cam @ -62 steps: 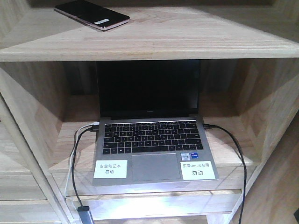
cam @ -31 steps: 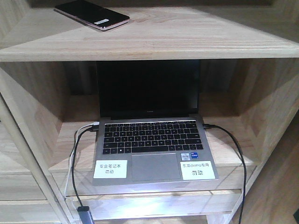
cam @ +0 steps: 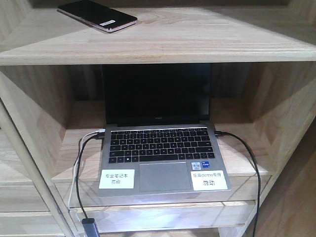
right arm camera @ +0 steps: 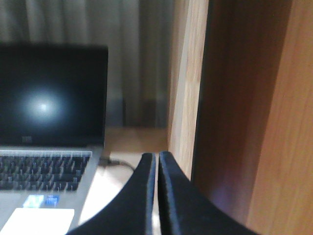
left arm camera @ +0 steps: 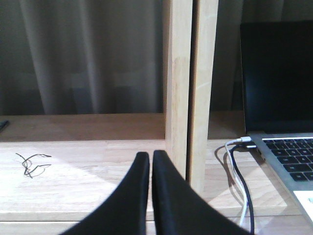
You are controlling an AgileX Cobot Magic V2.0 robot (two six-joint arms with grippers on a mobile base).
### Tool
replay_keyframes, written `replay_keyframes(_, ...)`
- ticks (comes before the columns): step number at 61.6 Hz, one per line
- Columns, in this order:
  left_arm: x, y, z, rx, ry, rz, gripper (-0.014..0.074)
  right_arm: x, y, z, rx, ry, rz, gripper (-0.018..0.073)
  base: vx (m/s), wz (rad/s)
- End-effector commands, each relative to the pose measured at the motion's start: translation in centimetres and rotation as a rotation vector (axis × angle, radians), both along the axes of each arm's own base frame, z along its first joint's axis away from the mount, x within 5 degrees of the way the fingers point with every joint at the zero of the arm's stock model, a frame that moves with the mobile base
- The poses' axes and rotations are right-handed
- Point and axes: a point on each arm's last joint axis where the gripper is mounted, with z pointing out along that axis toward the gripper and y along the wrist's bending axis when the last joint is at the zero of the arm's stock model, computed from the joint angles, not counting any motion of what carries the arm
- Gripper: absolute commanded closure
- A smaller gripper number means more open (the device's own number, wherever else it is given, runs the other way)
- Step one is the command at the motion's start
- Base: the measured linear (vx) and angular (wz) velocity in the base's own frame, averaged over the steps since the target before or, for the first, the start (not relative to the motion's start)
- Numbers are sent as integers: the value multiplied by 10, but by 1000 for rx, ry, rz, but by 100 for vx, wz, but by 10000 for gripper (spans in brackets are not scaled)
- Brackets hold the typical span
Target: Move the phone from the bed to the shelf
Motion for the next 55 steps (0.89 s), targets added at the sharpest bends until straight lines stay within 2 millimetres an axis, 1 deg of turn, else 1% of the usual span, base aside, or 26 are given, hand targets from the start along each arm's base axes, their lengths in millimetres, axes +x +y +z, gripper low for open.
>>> replay_keyframes(1, -1, 0, 15, -11, -108, -2, 595, -1, 0, 5, -4, -69, -3, 565, 0, 0)
replay_keyframes(55, -1, 0, 15, -11, -108, -2, 595, -1, 0, 5, -3, -69, -3, 565, 0, 0)
